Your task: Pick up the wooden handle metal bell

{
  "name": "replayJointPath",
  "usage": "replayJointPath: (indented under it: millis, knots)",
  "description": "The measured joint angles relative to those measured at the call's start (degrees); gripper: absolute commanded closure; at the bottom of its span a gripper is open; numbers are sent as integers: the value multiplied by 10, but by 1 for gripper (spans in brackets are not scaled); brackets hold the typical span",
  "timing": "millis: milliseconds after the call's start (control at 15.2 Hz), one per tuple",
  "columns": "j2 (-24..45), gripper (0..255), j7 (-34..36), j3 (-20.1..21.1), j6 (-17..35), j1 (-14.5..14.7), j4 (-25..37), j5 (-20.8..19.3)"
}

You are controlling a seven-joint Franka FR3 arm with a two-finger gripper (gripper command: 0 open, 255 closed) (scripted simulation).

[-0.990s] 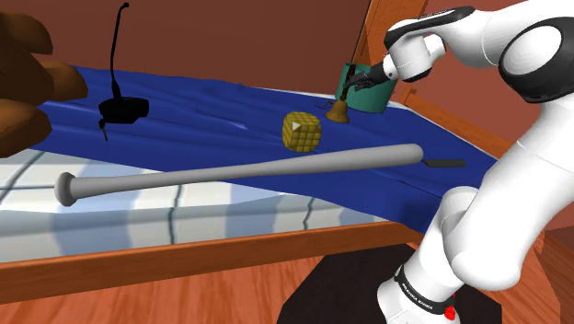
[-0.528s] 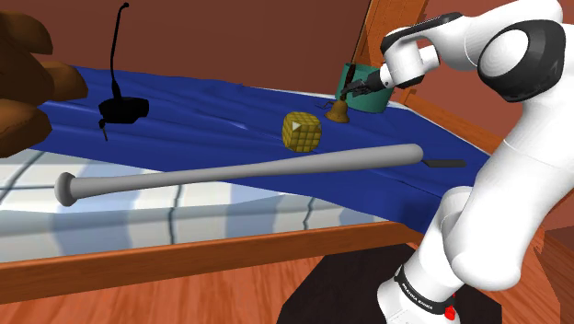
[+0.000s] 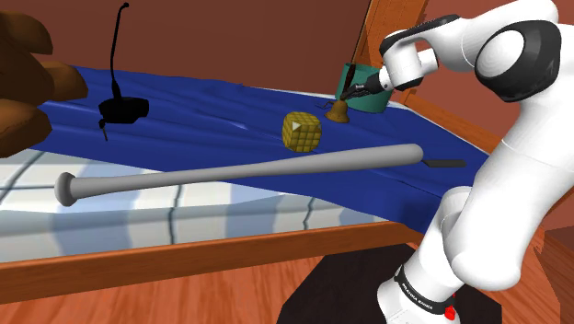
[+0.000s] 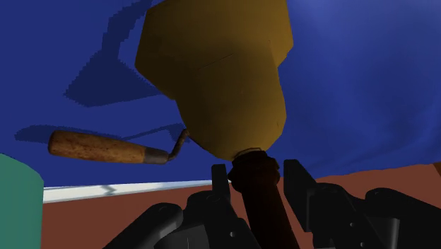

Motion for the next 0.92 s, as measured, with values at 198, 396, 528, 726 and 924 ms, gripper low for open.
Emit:
replayJointPath:
  millis: [198, 396, 528, 726, 924]
  knots:
    - [0, 255, 0, 0, 0, 0, 0, 0]
    - [-6, 255, 14, 1, -1, 1, 4, -15]
    - [-16, 255, 30, 1, -1, 2, 7, -35]
    - [-27, 255, 60, 4, -6, 3, 20, -65]
    - [-35, 255, 85, 5, -17, 1, 34, -91]
